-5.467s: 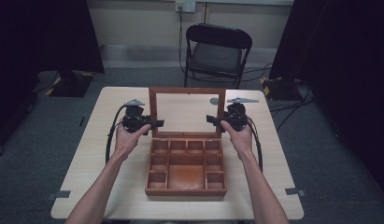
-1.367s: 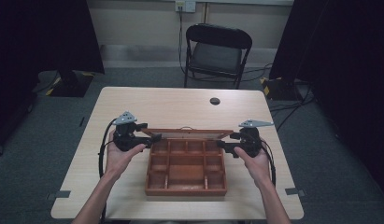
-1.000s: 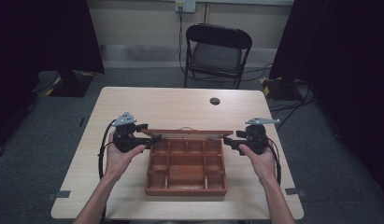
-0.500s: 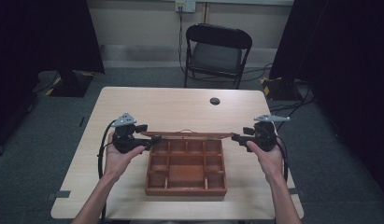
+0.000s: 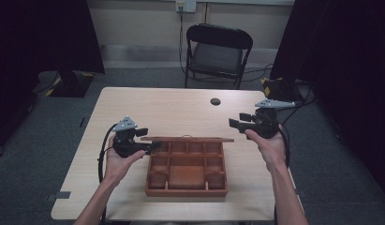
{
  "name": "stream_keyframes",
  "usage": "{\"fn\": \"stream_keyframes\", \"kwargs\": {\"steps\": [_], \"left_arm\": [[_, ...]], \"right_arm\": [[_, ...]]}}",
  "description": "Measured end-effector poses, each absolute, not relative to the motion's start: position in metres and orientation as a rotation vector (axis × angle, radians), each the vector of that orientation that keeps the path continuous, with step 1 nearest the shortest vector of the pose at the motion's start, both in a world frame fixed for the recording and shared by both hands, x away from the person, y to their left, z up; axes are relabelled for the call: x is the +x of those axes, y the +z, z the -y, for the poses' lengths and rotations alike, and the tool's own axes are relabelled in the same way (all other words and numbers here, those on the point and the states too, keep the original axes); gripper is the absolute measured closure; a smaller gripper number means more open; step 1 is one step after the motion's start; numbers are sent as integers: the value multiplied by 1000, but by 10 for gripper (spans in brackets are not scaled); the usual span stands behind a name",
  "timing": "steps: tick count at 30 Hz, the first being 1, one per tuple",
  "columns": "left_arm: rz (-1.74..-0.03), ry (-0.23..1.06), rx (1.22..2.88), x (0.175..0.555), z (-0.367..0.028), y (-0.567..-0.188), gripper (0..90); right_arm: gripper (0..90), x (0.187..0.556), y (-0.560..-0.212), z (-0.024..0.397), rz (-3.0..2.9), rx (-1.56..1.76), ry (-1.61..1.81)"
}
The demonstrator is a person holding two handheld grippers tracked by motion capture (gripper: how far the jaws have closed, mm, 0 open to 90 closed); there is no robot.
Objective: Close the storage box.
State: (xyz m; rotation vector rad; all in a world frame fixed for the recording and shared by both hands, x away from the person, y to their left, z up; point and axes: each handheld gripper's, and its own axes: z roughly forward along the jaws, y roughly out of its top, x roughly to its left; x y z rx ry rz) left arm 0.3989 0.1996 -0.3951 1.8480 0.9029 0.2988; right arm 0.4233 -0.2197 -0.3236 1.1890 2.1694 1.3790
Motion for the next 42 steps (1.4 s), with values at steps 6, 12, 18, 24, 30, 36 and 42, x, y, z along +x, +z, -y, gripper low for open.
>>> {"fn": "stream_keyframes", "kwargs": {"steps": [6, 12, 18, 24, 30, 36, 42], "left_arm": [[-903, 297, 1847, 397, -200, -397, 186], [-906, 296, 1845, 396, -200, -398, 186], [-902, 297, 1846, 395, -200, -398, 189], [-901, 300, 1845, 395, -200, -399, 189], [-896, 296, 1851, 393, -200, -400, 189], [-890, 294, 1848, 390, -200, -401, 189], [-885, 294, 1864, 386, -199, -403, 187]], "right_arm": [[485, 413, -313, 203, -2251, 1118, 1470], [474, 410, -305, 184, -2348, 1063, 1493], [560, 406, -298, 161, -2451, 972, 1527], [644, 403, -296, 135, -2565, 868, 1535], [694, 407, -302, 120, -2635, 831, 1541], [725, 406, -310, 110, -2717, 802, 1512], [749, 404, -317, 106, -2758, 798, 1496]]}}
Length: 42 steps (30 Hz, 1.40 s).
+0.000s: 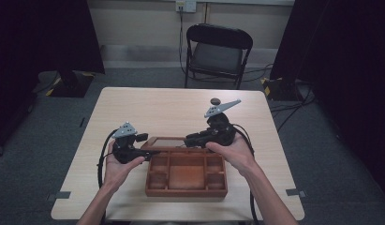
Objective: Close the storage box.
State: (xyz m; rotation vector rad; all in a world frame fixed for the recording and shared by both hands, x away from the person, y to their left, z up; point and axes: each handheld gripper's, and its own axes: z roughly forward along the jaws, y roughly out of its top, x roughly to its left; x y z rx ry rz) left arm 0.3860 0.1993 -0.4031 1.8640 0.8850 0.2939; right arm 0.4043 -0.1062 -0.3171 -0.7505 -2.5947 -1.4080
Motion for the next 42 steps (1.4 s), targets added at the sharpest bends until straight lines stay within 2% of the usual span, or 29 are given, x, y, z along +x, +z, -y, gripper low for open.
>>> {"fn": "stream_keyframes", "kwargs": {"steps": [9, 16, 18, 21, 38, 42], "left_arm": [[-886, 286, 1844, 379, -202, -409, 188], [-873, 290, 1848, 374, -202, -414, 188], [-876, 286, 1850, 373, -202, -417, 190], [-881, 285, 1841, 372, -203, -419, 196], [-900, 260, 1841, 373, -214, -428, 168], [-916, 274, 1847, 373, -222, -433, 188]], "right_arm": [[760, 404, -326, 104, 2564, -727, -1384], [724, 402, -335, 106, 2525, -742, -1368], [737, 400, -337, 106, 2521, -736, -1347], [807, 400, -339, 104, 2506, -720, -1342], [818, 394, -343, 100, 2539, -696, -1325], [819, 392, -345, 100, 2541, -689, -1316]]}}
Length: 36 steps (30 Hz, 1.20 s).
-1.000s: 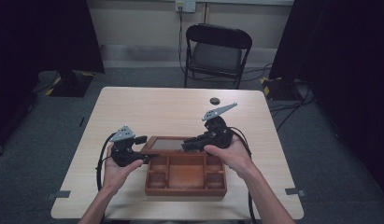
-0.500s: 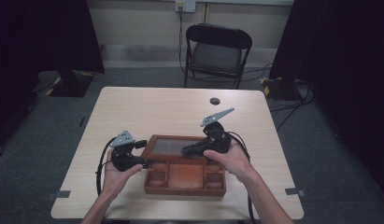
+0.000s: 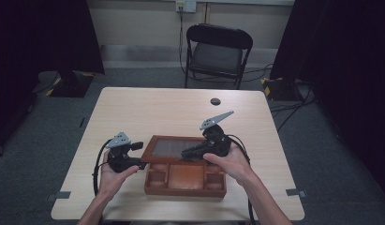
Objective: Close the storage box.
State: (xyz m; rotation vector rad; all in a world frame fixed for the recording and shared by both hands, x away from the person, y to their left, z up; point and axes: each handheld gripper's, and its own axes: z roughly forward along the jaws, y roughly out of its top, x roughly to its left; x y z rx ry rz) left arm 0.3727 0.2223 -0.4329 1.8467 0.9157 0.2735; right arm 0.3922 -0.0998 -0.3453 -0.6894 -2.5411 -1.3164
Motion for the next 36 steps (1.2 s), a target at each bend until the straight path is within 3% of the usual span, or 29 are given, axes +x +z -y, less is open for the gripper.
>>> {"fn": "stream_keyframes", "kwargs": {"steps": [15, 36], "left_arm": [[-1012, 335, 1863, 382, -255, -441, 194], [-1081, 341, 1876, 390, -269, -452, 201]], "right_arm": [[818, 382, -354, 99, 2576, -683, -1313], [819, 364, -383, 95, 2611, -670, -1264]]}}
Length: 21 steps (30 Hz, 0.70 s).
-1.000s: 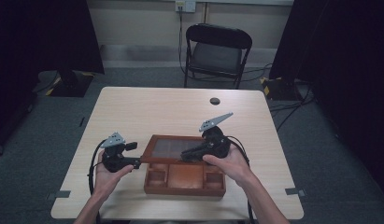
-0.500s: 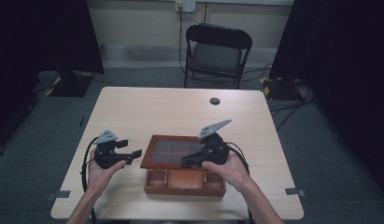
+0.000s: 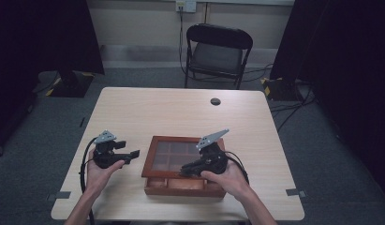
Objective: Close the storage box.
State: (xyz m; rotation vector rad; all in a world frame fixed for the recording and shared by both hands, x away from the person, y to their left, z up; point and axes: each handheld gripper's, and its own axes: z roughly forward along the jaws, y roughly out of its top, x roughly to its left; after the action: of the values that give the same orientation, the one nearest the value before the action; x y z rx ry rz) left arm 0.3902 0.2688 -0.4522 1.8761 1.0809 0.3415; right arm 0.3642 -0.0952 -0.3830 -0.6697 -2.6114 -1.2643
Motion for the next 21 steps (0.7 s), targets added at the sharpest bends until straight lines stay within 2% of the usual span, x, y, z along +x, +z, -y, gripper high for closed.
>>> {"fn": "stream_keyframes", "kwargs": {"steps": [21], "left_arm": [[-1105, 327, 1881, 388, -271, -459, 205]], "right_arm": [[820, 354, -411, 90, 2656, -682, -1185]]}}
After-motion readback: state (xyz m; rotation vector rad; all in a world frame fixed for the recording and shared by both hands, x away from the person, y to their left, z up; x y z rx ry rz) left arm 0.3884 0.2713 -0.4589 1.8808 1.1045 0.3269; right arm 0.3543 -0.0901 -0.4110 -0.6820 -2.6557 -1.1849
